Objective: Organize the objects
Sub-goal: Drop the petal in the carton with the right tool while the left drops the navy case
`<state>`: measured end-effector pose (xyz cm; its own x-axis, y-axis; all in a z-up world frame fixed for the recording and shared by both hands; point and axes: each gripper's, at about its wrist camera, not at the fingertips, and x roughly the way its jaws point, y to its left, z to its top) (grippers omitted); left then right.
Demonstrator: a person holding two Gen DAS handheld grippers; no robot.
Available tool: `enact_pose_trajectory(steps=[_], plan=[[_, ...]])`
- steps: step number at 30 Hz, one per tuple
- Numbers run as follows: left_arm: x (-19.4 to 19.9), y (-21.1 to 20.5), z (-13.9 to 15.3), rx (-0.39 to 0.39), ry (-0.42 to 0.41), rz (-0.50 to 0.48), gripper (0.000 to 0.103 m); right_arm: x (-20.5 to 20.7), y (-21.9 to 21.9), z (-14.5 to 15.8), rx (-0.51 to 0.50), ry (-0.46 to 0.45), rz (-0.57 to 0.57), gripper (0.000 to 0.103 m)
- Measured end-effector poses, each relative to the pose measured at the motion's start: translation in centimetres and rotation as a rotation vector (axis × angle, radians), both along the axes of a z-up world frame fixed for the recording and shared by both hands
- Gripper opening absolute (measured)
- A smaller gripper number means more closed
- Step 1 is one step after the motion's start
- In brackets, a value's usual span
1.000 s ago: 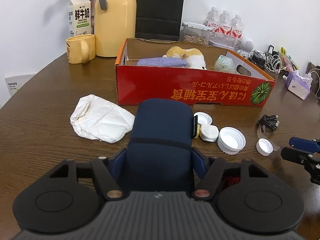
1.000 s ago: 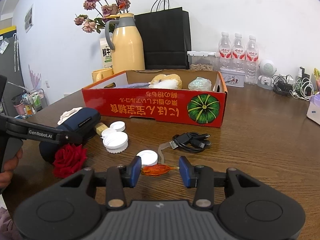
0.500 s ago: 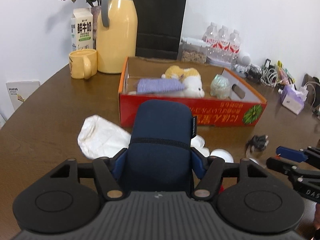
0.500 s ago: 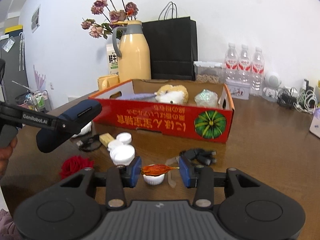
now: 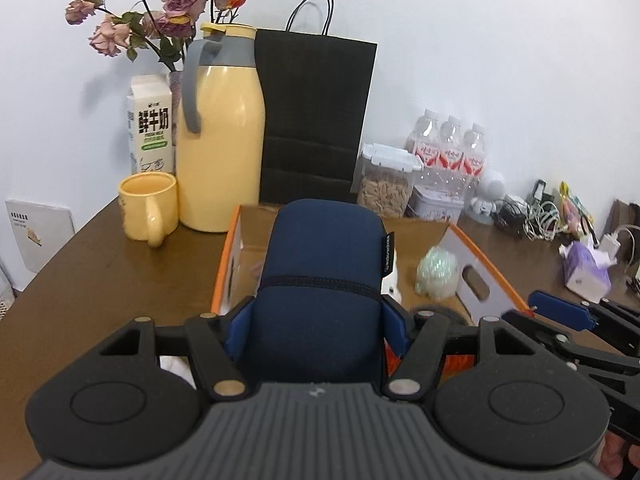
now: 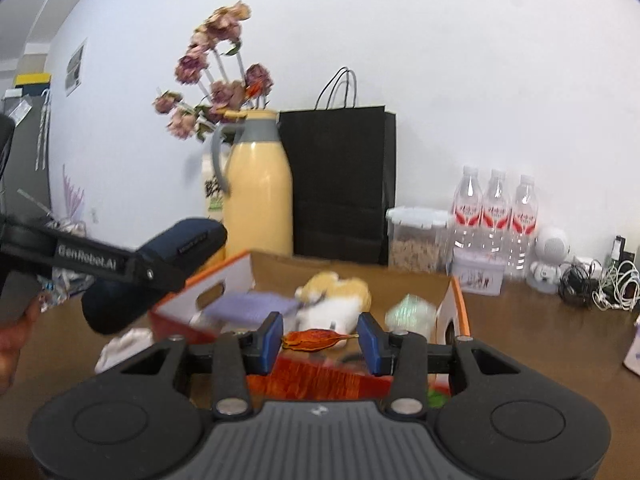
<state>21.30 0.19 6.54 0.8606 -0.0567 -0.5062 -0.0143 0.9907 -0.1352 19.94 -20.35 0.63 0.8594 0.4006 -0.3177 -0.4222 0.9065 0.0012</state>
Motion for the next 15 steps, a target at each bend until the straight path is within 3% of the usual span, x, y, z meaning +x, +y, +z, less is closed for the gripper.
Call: enact_pose_trajectory(steps=[5, 15], plan=[[3.8, -0.5, -0.3, -0.029, 0.008, 0.024, 0.066, 4.7, 0.9, 0.0, 0.023, 0.009, -0.042, 0.04], [9.8, -2.0, -3.8, -0.019, 0.077, 0.079, 0.066, 10.6, 0.7, -4.0, 0.044, 0.068, -0.115, 0.04]])
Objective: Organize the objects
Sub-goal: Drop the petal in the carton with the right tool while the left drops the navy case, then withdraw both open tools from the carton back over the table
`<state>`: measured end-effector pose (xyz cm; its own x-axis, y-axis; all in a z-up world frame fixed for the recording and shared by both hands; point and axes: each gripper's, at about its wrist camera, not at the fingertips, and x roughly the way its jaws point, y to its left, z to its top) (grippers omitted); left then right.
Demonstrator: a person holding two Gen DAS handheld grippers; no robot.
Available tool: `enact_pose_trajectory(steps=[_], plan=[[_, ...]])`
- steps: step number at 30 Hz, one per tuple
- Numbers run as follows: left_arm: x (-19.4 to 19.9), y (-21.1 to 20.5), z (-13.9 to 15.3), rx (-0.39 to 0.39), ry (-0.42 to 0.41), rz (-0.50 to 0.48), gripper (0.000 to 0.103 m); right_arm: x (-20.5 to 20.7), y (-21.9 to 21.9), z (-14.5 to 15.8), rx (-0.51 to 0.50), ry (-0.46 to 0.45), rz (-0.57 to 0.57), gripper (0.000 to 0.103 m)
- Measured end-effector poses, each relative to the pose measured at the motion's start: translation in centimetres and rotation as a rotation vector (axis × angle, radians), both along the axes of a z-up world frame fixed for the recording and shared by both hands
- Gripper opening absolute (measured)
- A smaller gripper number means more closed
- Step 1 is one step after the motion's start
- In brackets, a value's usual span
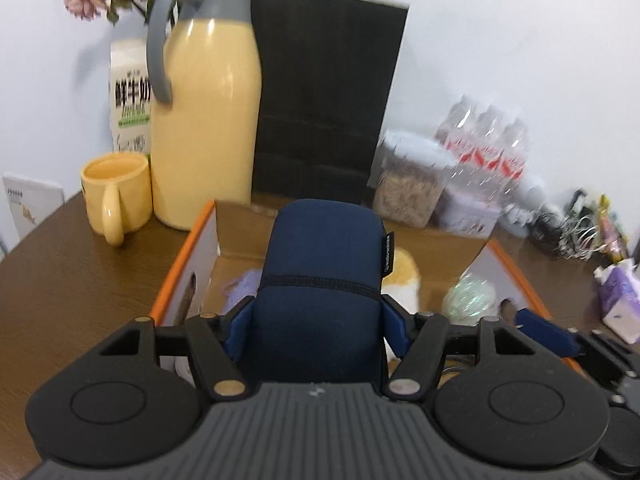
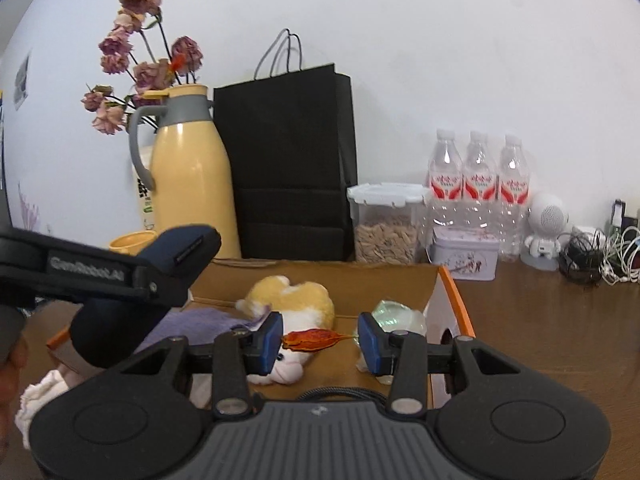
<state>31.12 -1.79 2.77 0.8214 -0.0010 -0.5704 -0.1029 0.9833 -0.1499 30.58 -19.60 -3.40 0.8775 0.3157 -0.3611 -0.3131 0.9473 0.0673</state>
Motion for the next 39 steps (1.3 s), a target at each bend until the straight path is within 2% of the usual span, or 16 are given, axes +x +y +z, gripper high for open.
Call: enact_pose_trajectory(steps=[5, 10, 11, 12, 13, 14, 16, 19, 28, 39], plan=[[0.8, -0.2, -2.0, 0.021, 0.056, -0.004, 0.066, 0.8, -0.1, -1.2, -0.006, 0.056, 0.001, 0.04], [0.0, -0.3, -1.8, 0.048, 0.033, 0.007, 0.069, 0.4, 0.1, -1.3, -0.026, 0.066, 0.003, 0.04], [-0.3, -0.3, -1.6, 0.056, 0.018, 0.013, 0.073, 0.2, 0.2, -1.2, -0.031, 0.066, 0.002, 0.041], [-0.7, -0.2, -1.4, 0.067, -0.007, 0.02, 0.079, 0.0, 0.2, -1.2, -0.035, 0.064, 0.005, 0.048], [-0.9, -0.2, -1.2, 0.076, -0.026, 0.024, 0.093, -0.1, 0.3, -1.0, -0.037, 0.061, 0.008, 0.06], [-1.3, -0.2, -0.9, 0.082, -0.048, 0.029, 0.103, -0.3, 0.3, -0.9, -0.039, 0.057, 0.007, 0.067], [-2.0, -0.2, -0.4, 0.085, -0.087, 0.033, 0.103, -0.7, 0.4, -0.7, -0.049, 0.045, -0.001, 0.09], [-2.2, 0.0, -0.2, 0.077, -0.094, 0.045, 0.103, -1.1, 0.5, -0.4, -0.049, 0.033, 0.001, 0.103], [-2.6, -0.1, 0.2, 0.074, -0.109, 0.037, 0.103, -1.2, 0.2, -0.1, -0.047, 0.046, -0.01, 0.103], [-6.5, 0.1, 2.4, 0.077, -0.211, 0.015, 0.103, -4.3, -0.2, 2.6, -0.047, -0.011, -0.022, 0.103]])
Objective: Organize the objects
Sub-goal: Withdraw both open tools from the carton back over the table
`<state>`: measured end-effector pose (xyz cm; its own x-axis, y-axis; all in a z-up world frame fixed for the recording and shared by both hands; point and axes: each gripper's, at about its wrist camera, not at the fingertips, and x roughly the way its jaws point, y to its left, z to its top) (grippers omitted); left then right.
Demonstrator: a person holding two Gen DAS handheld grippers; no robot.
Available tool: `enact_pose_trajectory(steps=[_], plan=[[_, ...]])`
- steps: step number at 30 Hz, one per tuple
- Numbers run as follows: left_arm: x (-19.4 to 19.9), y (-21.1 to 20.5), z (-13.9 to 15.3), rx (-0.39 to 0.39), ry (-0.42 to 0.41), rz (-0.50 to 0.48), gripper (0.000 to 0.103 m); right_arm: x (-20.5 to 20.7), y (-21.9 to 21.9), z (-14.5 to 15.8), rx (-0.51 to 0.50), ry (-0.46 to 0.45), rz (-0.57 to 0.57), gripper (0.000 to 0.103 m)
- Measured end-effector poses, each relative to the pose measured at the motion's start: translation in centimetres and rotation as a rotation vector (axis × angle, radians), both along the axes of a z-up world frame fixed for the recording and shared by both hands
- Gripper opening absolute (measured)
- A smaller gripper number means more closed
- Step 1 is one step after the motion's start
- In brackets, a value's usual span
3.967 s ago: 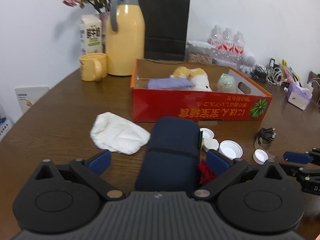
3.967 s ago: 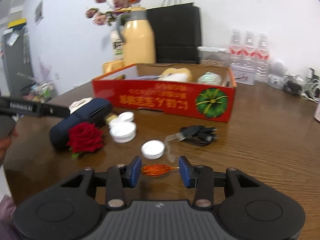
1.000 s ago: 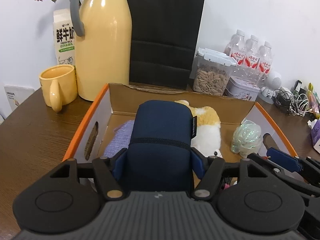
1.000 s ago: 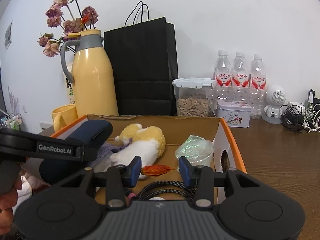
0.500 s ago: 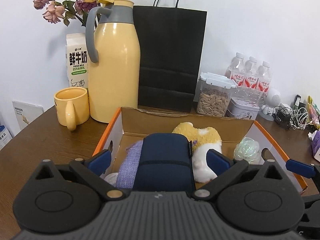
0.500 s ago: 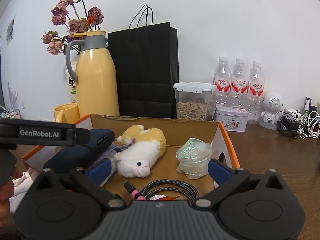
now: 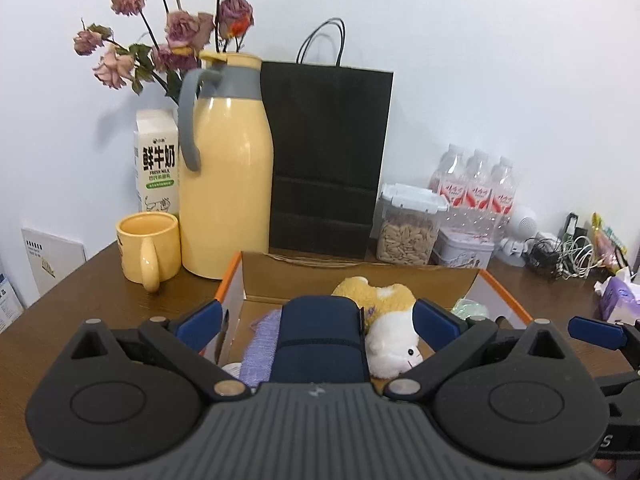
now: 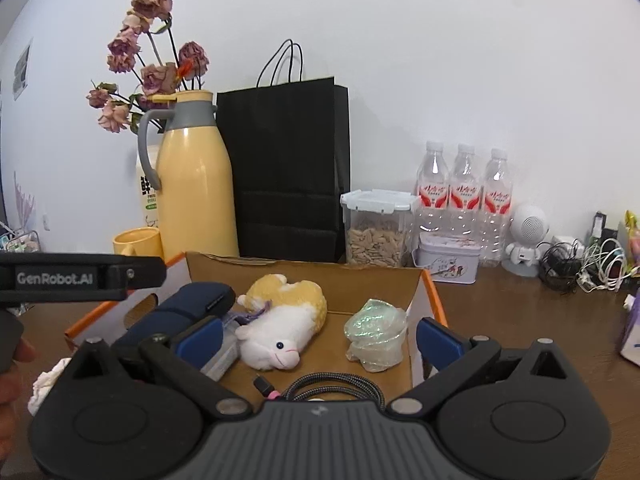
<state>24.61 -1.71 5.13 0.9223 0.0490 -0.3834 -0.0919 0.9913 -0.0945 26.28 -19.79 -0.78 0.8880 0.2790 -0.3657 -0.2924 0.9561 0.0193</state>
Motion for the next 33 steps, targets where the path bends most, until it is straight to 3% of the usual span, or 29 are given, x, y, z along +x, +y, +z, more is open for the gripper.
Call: enact_pose_trajectory(steps=[14, 21, 33], plan=[[-6.3, 3.4, 0.8, 0.047, 0.014, 0.025, 0.103, -6.5, -0.9, 0.1, -0.047, 0.047, 0.023, 0.103], [-9.2, 4.8, -0.4, 0.078, 0.056, 0.04, 0.103, -9.1, -2.1, -1.7, -0.077, 0.114, 0.014, 0.103], [-12.4, 7.6, -3.2, 0.064, 0.139, 0.085, 0.103, -11.1, -3.9, -5.8, -0.092, 0.251, 0.004, 0.103]])
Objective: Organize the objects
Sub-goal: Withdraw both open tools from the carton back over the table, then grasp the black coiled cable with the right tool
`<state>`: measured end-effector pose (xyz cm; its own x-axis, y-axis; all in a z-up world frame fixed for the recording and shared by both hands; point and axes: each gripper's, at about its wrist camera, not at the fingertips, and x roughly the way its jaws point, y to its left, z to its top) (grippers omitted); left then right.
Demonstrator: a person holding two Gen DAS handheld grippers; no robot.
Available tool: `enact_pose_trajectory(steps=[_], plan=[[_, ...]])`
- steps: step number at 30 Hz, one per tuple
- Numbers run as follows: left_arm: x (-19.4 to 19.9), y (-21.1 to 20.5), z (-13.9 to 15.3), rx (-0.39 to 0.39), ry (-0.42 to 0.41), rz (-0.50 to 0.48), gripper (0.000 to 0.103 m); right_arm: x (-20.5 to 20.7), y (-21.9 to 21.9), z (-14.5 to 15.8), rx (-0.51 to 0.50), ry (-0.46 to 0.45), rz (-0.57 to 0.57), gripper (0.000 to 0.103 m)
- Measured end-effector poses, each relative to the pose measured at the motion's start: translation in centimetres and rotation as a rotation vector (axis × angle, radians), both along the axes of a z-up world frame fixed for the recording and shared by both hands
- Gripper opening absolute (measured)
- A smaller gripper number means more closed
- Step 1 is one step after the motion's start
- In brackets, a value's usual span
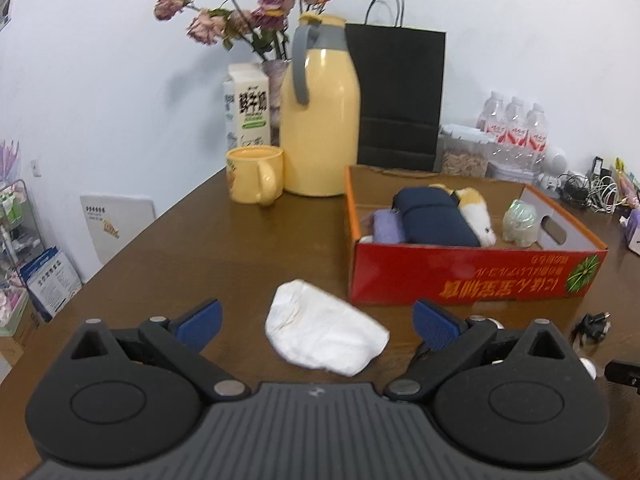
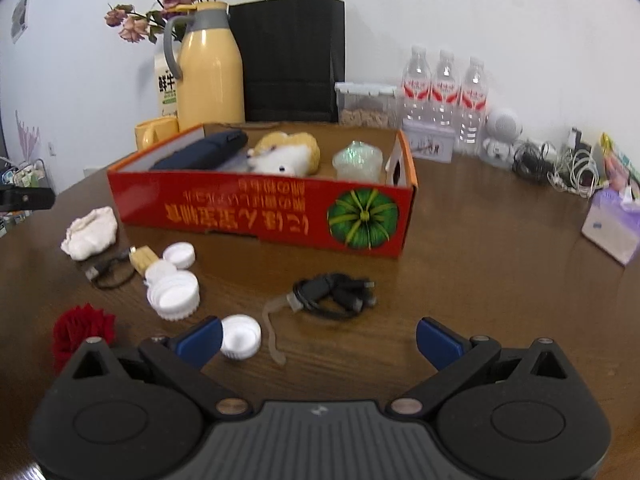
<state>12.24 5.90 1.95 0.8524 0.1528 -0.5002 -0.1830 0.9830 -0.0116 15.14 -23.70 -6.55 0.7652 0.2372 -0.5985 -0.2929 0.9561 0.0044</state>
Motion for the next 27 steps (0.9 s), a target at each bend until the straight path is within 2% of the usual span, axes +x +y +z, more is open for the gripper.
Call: enact_pose_trajectory(steps=[10, 14, 21, 23, 25, 27], plan=[[-0.7, 1.3, -0.1, -0.019, 0.003, 0.033, 0.103, 3.5, -0.7, 0.1, 0.027, 0.008, -0.046, 0.103], [-0.7, 1.2, -0.3, -0.021, 0.006, 0.029, 0.103, 5.4, -0.6, -0.1, 0.036, 0.026, -0.048, 0.099], [-0.2, 1.0, -0.7, -0.024, 0.02, 0.027, 0.103, 6.7, -0.3, -1.4, 0.087, 0.071, -0.012, 0.083], [-0.1, 0.9, -0.8, -0.026, 0.023, 0.025, 0.103, 6.7, -0.4, -1.6, 0.101, 0.067, -0.01, 0.076], [0.1, 0.7, -0.9, -0.027, 0.026, 0.023, 0.103, 6.6, -0.6, -1.5, 0.119, 0.062, -0.01, 0.057], [0.2, 0.6, -1.0, -0.029, 0.028, 0.02, 0.103, 6.5, -0.9, -1.5, 0.135, 0.055, -0.011, 0.057]])
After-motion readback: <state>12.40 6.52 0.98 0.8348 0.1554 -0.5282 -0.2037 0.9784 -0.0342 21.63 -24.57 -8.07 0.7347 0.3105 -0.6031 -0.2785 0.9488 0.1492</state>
